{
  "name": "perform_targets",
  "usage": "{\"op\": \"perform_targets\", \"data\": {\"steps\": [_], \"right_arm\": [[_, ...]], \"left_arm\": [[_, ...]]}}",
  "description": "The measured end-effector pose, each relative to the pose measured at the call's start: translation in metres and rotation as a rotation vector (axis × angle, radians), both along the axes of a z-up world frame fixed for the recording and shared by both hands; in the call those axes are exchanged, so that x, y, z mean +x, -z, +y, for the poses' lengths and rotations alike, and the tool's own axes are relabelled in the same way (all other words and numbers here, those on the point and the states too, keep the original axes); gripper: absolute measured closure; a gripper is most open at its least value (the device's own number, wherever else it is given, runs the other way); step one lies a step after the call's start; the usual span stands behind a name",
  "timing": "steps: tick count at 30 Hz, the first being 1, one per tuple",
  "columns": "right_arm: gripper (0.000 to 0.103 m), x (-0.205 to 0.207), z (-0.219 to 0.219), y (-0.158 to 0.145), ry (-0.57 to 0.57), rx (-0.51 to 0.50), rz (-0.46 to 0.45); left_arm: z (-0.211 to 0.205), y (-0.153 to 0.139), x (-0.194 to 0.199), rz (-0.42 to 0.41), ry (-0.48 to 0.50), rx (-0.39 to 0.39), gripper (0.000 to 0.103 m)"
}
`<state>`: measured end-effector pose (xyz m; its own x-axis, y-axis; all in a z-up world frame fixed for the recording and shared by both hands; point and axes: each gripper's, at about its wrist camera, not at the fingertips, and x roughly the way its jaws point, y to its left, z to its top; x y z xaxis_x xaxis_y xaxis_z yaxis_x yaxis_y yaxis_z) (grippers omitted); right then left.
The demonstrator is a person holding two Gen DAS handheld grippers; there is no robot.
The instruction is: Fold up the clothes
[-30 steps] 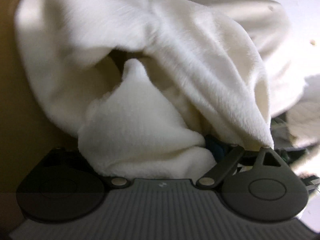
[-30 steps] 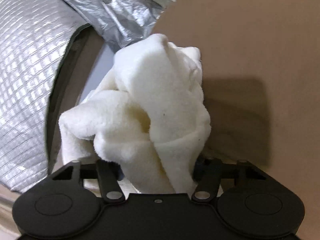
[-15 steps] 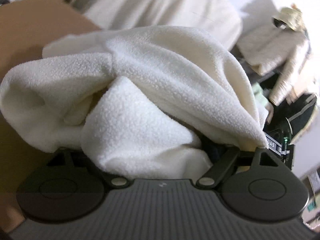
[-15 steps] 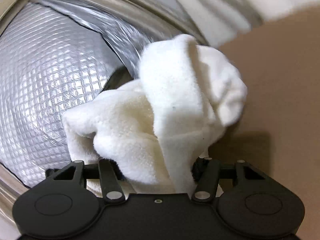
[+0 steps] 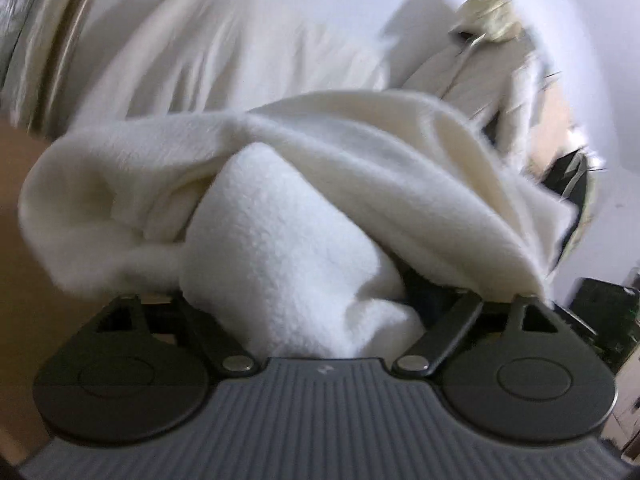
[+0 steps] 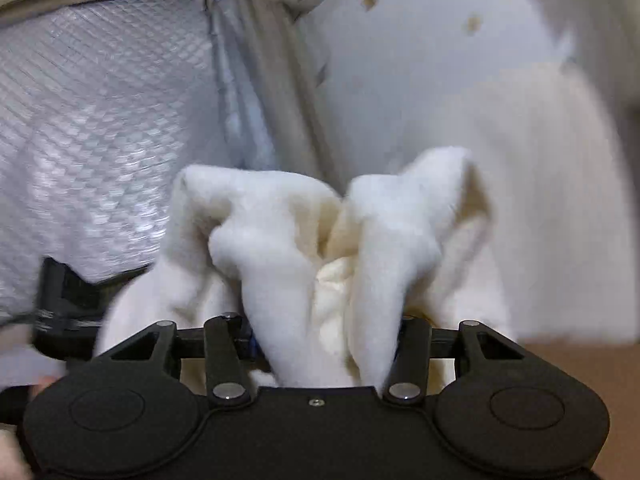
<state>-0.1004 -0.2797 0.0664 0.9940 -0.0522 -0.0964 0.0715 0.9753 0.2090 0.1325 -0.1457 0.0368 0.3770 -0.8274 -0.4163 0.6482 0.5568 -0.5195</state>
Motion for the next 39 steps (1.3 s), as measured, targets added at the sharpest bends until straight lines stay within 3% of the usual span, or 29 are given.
{"op": "perform_targets", "data": {"steps": [1, 3, 4, 5, 7, 10, 12, 15, 20, 23, 25, 29, 33, 38, 39], "right_arm": [[0.041, 0.002, -0.009, 0.004, 0.09, -0.032, 0.036], [0.028, 0.006, -0.029, 0.022, 0.288, -0.094, 0.158], [0.028, 0.006, -0.041, 0.041, 0.375, -0.097, 0.259], [0.028, 0.007, -0.053, 0.059, 0.462, -0.101, 0.36], [0.034, -0.004, -0.073, 0.093, 0.576, -0.015, 0.503], [0.034, -0.046, -0.095, 0.129, 0.596, 0.21, 0.53], [0.034, -0.062, -0.095, 0.135, 0.566, 0.233, 0.527], [0.034, -0.076, -0.085, 0.134, 0.49, 0.259, 0.513], [0.03, -0.08, -0.042, 0.116, 0.292, 0.279, 0.476], [0.025, -0.087, -0.002, 0.123, 0.144, 0.233, 0.508], [0.019, -0.079, 0.012, 0.131, 0.09, 0.214, 0.556], [0.017, -0.072, 0.023, 0.154, 0.138, 0.166, 0.646], [0.017, -0.079, 0.024, 0.176, 0.219, 0.242, 0.646], [0.018, -0.081, 0.017, 0.188, 0.208, 0.357, 0.636], [0.031, -0.08, 0.016, 0.187, 0.191, 0.36, 0.625]], "left_arm": [[-0.014, 0.01, 0.006, 0.042, -0.021, 0.122, 0.003], [-0.028, 0.047, 0.009, 0.066, -0.079, 0.391, 0.003], [-0.032, 0.068, 0.008, 0.067, -0.111, 0.53, 0.006], [-0.029, 0.085, 0.005, 0.071, -0.127, 0.602, 0.006], [-0.004, 0.112, -0.008, 0.09, -0.123, 0.593, 0.006], [0.026, 0.126, -0.009, 0.214, -0.161, 0.453, 0.006], [0.036, 0.122, -0.016, 0.249, -0.174, 0.395, 0.006], [0.045, 0.105, -0.031, 0.189, -0.164, 0.355, 0.006], [0.042, 0.101, -0.054, 0.162, -0.165, 0.386, 0.008], [0.039, 0.107, -0.059, 0.068, -0.129, 0.42, 0.009], [0.037, 0.107, -0.055, 0.054, -0.091, 0.391, 0.009], [0.029, 0.122, -0.03, 0.182, -0.045, 0.249, 0.009], [0.03, 0.144, -0.011, 0.308, -0.056, 0.269, 0.007], [0.033, 0.135, -0.022, 0.263, -0.059, 0.31, 0.008], [0.033, 0.127, -0.029, 0.229, -0.052, 0.308, 0.008]]}}
